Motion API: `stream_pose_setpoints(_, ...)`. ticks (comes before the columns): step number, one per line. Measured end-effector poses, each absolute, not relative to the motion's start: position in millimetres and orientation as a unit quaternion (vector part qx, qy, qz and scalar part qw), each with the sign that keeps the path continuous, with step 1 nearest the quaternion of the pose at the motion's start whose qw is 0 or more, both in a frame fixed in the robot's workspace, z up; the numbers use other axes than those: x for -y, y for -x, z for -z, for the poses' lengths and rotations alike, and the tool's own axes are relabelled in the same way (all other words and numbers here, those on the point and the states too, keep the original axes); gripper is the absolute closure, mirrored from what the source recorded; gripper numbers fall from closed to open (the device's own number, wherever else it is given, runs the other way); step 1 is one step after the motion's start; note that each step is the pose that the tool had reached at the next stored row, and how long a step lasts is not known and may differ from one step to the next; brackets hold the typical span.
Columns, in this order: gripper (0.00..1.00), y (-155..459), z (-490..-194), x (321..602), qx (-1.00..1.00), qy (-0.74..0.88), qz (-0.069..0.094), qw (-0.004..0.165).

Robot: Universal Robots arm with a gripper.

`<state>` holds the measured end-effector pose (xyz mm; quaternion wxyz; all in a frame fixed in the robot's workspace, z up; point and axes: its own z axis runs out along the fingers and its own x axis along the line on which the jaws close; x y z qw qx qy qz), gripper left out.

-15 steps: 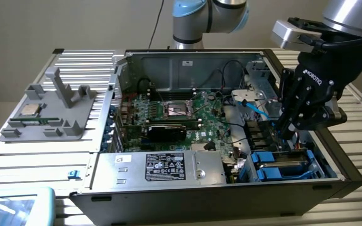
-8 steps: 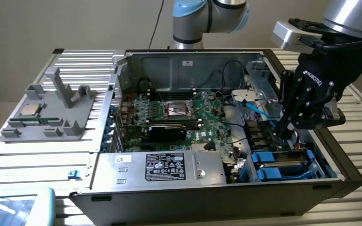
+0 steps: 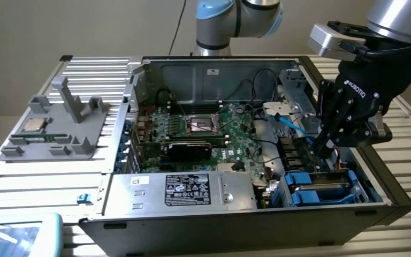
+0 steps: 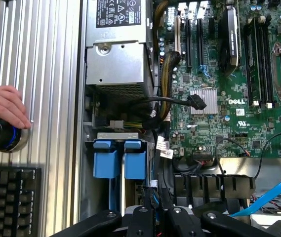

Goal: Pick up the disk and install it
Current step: 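Insert the second disk wire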

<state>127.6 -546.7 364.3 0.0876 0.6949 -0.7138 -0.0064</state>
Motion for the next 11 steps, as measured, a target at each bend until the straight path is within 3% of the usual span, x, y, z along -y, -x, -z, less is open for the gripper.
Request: stream_pose_setpoints(11,0.84,-127.6,-364.2,551.3,0.714,-0.695,0.011,0.083)
